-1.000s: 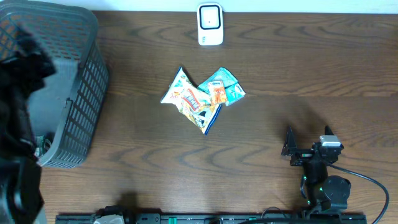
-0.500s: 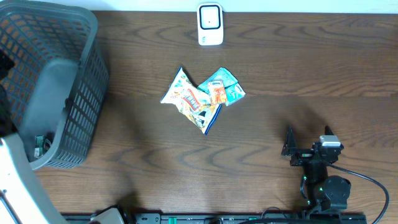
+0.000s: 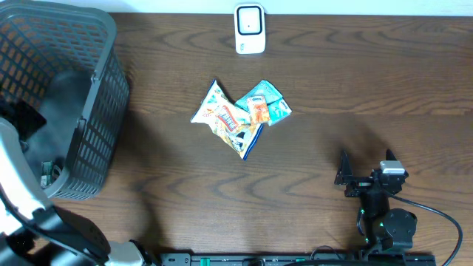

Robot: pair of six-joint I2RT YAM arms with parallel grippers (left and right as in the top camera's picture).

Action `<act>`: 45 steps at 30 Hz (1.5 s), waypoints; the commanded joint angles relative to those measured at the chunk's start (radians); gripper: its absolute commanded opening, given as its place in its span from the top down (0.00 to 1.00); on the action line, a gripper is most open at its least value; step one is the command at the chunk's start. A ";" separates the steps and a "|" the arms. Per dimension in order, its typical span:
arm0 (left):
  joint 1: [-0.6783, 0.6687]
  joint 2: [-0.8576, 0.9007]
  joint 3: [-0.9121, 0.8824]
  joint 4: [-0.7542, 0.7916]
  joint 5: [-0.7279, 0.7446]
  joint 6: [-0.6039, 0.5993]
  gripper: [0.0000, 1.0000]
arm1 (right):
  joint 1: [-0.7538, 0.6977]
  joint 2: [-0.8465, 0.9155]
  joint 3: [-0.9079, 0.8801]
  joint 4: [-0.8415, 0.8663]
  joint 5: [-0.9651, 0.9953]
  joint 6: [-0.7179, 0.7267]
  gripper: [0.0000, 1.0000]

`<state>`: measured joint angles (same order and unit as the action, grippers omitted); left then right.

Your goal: Scan the item barcode

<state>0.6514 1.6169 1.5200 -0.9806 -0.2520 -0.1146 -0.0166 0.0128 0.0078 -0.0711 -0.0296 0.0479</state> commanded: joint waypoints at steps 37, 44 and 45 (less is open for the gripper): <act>0.067 0.069 -0.384 0.209 0.166 0.130 0.02 | -0.004 -0.001 -0.002 -0.004 0.001 0.003 0.01; 0.066 0.130 -0.391 0.204 0.166 0.129 0.20 | -0.004 -0.001 -0.002 -0.004 0.001 0.003 0.01; 0.066 0.132 -0.391 0.204 0.167 0.129 0.21 | -0.004 -0.001 -0.002 -0.004 0.001 0.003 0.01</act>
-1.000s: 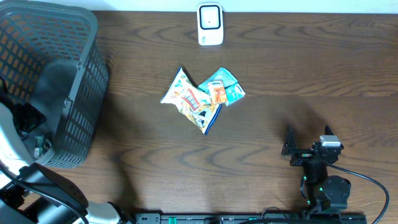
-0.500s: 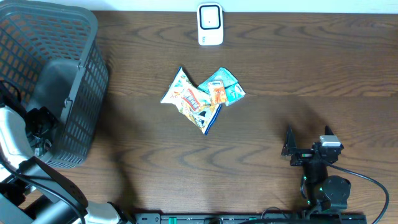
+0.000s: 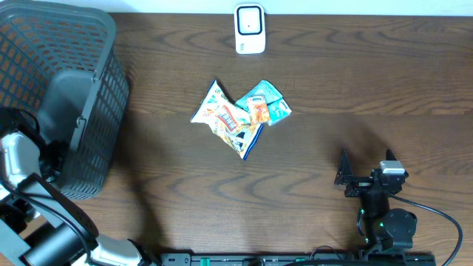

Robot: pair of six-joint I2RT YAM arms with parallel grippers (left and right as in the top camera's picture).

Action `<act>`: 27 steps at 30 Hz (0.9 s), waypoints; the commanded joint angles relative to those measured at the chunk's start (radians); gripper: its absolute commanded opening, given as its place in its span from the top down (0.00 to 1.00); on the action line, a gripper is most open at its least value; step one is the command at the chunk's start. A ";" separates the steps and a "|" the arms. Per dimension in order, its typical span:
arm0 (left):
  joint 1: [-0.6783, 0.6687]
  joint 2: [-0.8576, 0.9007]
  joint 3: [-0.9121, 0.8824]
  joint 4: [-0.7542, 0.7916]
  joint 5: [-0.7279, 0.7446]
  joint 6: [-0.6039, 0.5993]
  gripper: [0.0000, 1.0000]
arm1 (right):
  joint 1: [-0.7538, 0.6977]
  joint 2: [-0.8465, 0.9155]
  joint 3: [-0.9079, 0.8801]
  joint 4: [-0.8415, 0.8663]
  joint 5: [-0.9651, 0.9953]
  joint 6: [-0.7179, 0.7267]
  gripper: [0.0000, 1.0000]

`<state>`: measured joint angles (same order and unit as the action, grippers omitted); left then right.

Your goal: Scan the item barcode

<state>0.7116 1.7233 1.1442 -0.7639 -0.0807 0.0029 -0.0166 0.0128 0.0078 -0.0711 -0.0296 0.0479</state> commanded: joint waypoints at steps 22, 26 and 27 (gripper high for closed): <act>0.005 0.007 0.069 -0.066 0.123 -0.023 0.67 | -0.004 -0.001 -0.002 -0.004 0.001 0.003 0.01; 0.005 -0.026 0.083 -0.071 0.126 -0.023 0.70 | -0.004 -0.001 -0.002 -0.004 0.001 0.003 0.01; 0.005 -0.038 0.084 -0.066 0.138 -0.023 0.71 | -0.004 -0.001 -0.002 -0.004 0.001 0.003 0.01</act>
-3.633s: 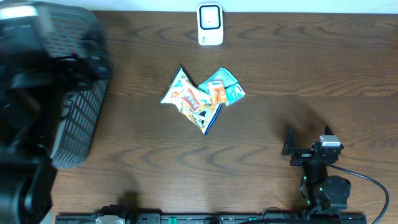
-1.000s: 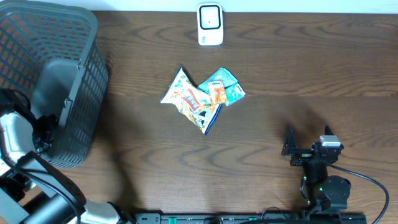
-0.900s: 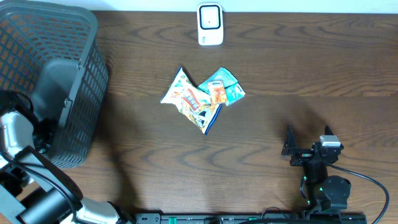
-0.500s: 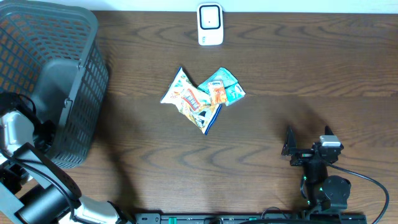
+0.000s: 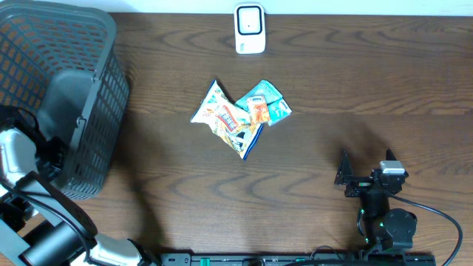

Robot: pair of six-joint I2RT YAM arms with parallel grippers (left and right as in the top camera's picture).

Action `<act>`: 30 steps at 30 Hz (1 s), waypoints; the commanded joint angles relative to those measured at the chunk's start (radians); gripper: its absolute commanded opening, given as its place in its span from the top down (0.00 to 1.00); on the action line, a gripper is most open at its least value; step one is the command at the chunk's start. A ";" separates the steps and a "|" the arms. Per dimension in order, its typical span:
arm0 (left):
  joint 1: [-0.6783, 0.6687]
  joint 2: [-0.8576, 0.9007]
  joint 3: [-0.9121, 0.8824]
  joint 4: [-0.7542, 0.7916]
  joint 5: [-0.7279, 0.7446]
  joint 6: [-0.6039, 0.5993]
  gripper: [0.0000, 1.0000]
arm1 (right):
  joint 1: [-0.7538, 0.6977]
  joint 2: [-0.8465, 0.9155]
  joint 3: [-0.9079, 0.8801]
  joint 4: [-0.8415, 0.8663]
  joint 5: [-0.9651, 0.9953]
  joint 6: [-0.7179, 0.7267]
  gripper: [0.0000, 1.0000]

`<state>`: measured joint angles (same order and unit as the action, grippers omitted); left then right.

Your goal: Scan the item barcode

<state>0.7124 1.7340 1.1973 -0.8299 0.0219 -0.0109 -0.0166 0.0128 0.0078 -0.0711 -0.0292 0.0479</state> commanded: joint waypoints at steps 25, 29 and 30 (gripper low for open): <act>0.005 -0.343 0.159 0.208 0.531 -0.210 0.76 | -0.004 -0.001 -0.002 -0.004 0.001 0.003 0.01; 0.004 -0.435 0.174 0.329 0.586 -0.327 0.76 | -0.004 -0.001 -0.002 -0.004 0.001 0.003 0.01; 0.004 -0.471 0.174 0.381 0.616 -0.368 0.76 | -0.004 -0.001 -0.002 -0.004 0.001 0.003 0.01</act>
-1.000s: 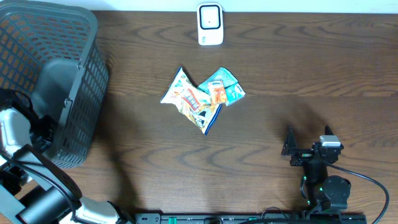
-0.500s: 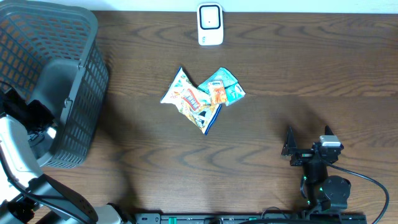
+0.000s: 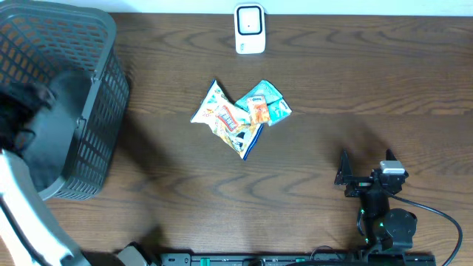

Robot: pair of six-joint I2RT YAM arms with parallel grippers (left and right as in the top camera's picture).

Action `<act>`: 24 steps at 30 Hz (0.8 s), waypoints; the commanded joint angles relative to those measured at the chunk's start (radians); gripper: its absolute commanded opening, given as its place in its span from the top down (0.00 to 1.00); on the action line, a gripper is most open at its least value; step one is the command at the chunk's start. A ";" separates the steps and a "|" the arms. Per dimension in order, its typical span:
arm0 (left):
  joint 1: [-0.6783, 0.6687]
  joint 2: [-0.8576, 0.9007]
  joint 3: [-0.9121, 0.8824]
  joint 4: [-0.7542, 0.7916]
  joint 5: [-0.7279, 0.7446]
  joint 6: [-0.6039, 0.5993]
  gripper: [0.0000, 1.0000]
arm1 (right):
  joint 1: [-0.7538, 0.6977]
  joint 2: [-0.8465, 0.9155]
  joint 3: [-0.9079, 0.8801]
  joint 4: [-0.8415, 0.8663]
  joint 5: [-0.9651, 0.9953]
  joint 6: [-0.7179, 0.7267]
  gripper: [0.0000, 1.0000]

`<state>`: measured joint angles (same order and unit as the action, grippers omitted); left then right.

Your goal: Scan the item barcode

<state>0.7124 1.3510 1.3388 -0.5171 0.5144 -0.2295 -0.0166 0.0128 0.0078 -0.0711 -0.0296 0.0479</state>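
Two snack packets lie mid-table, touching: a white and orange one (image 3: 228,122) and a teal one (image 3: 266,102) overlapping its right corner. The white barcode scanner (image 3: 250,29) stands at the far edge. My left gripper (image 3: 21,111) is a dark blur over the inside of the grey basket (image 3: 103,81); whether its fingers hold anything is hidden. My right gripper (image 3: 366,161) rests near the front right, fingers spread, nothing between them.
The grey mesh basket fills the far left corner. My left arm's white link (image 3: 26,214) rises along the left edge. The right arm's base and black cable (image 3: 436,214) sit at the front right.
My left gripper has moved from the basket's front-left part toward its middle and now shows as a blur. The packets, scanner and right arm are unchanged.
My left arm reached into the basket's front-left corner at the oldest moment. At the two following moments its wrist sat low against the basket's front-left wall, nearly still. Now it is farther back over the basket floor. Nothing else on the table moved.
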 commanded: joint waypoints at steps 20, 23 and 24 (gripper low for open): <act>-0.679 -0.096 0.012 0.200 0.214 -0.183 0.76 | -0.004 -0.001 -0.002 -0.004 0.001 0.003 0.01; -0.807 0.029 0.012 0.200 0.148 -0.156 0.76 | -0.004 -0.001 -0.002 -0.004 0.001 0.003 0.01; -0.833 0.067 0.012 0.200 0.138 -0.155 0.76 | -0.004 -0.001 -0.002 -0.004 0.001 0.003 0.01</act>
<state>-0.0448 1.3231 1.3544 -0.3161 0.7235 -0.4320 -0.0174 0.0128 0.0078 -0.0711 -0.0296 0.0483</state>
